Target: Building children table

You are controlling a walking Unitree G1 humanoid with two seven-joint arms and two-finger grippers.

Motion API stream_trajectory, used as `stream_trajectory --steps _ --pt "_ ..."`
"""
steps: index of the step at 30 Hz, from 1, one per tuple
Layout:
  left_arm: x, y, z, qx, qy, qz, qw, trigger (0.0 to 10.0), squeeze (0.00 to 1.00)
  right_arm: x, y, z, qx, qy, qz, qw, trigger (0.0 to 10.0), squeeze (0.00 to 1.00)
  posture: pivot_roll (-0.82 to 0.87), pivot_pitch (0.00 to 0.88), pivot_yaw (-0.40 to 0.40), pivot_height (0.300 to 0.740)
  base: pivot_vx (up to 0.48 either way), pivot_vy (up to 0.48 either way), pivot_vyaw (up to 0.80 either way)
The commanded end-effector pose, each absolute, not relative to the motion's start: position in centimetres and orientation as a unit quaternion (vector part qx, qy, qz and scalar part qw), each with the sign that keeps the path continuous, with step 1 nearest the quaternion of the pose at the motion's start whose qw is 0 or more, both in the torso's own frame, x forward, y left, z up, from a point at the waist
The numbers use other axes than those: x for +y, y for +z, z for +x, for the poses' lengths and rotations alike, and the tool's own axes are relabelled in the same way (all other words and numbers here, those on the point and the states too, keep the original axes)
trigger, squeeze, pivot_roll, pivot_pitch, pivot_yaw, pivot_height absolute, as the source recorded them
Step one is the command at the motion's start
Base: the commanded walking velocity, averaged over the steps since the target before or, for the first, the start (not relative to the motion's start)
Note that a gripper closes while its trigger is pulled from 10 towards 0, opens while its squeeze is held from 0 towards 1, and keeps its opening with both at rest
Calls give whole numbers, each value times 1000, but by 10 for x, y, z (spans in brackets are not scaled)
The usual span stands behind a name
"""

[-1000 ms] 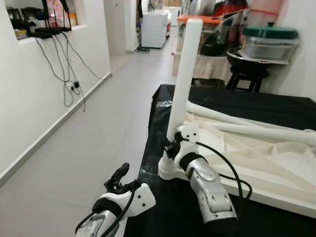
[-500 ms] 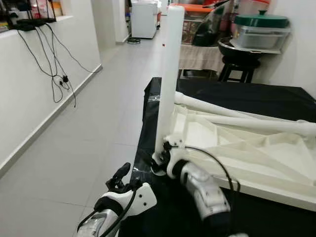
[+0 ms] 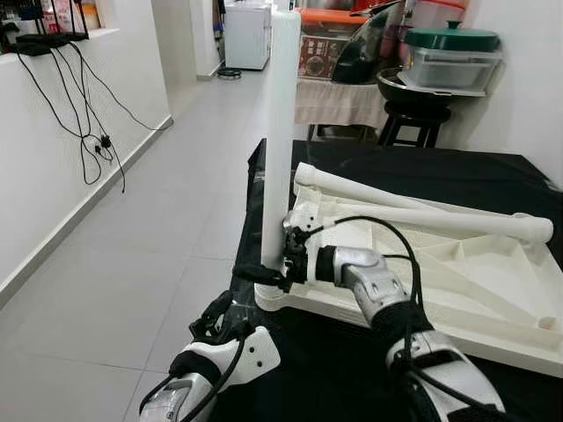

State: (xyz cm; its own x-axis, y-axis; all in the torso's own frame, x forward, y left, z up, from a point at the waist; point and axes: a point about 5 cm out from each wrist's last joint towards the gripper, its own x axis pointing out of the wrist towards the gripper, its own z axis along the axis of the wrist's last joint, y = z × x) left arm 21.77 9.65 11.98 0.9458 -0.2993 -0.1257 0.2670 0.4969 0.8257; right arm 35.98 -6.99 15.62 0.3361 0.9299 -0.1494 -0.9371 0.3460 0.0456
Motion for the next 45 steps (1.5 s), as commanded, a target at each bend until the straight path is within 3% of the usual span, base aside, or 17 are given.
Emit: stream_trajectory --steps 1,2,10,15,16,19,20,21,22,27,36,37,38,39,42,43,45 --pt "95 117 216 -10 -163 478 863 10000 0 -64 157 359 78 580 -26 810 1922 0 133 0 -88 740 0 0 0" --pt "95 117 216 -10 -163 477 863 10000 0 -65 155 361 87 570 -27 816 0 0 135 0 -91 740 0 0 0" --pt "96 118 215 -11 -162 478 863 10000 0 -64 145 362 104 543 -50 832 0 0 130 0 -86 740 0 0 0" --pt "96 119 214 -12 -162 478 863 10000 0 -56 127 356 119 439 -80 887 0 0 131 0 -91 740 0 0 0" --pt "97 119 213 -12 -162 478 863 10000 0 -50 121 348 116 373 -38 920 0 0 127 0 -92 740 0 0 0" --pt "97 119 213 -12 -162 478 863 10000 0 -50 121 348 116 373 -38 920 0 0 127 0 -92 740 0 0 0" --pt "97 120 213 -12 -162 477 864 10000 0 -42 108 328 117 297 9 948 0 0 121 0 -89 740 0 0 0" --pt "97 120 213 -12 -162 477 864 10000 0 -42 108 328 117 297 9 948 0 0 121 0 -89 740 0 0 0" --pt "99 120 214 -13 -162 478 863 10000 0 -66 111 323 89 141 54 985 0 0 94 0 -71 740 0 0 0" --pt "101 120 215 -11 -162 478 863 10000 0 -82 122 331 55 88 38 994 0 0 86 0 -79 740 0 0 0" --pt "101 120 215 -10 -161 478 863 10000 0 -82 124 326 71 66 14 995 78 0 85 0 -71 740 0 0 0" --pt "101 120 215 -10 -161 478 863 10000 0 -82 128 329 67 85 7 994 10000 784 83 0 -68 740 0 0 0" --pt "101 120 215 -11 -161 478 863 10000 0 -82 131 330 64 94 2 994 10000 784 83 0 -68 740 0 0 0" --pt "100 119 215 -11 -162 478 864 10000 0 -83 138 336 51 115 12 992 10000 1000 83 0 -70 740 0 0 0" --pt "100 119 215 -11 -162 477 864 10000 0 -85 149 346 27 153 23 988 10000 1000 87 0 -74 740 0 0 0" --pt "99 119 216 -11 -162 477 864 10000 0 -82 157 353 10 221 22 975 10000 878 86 0 -76 740 0 0 0" --pt "99 119 216 -11 -162 477 864 10000 0 -81 162 356 1 267 18 964 10000 878 86 0 -76 740 0 0 0"
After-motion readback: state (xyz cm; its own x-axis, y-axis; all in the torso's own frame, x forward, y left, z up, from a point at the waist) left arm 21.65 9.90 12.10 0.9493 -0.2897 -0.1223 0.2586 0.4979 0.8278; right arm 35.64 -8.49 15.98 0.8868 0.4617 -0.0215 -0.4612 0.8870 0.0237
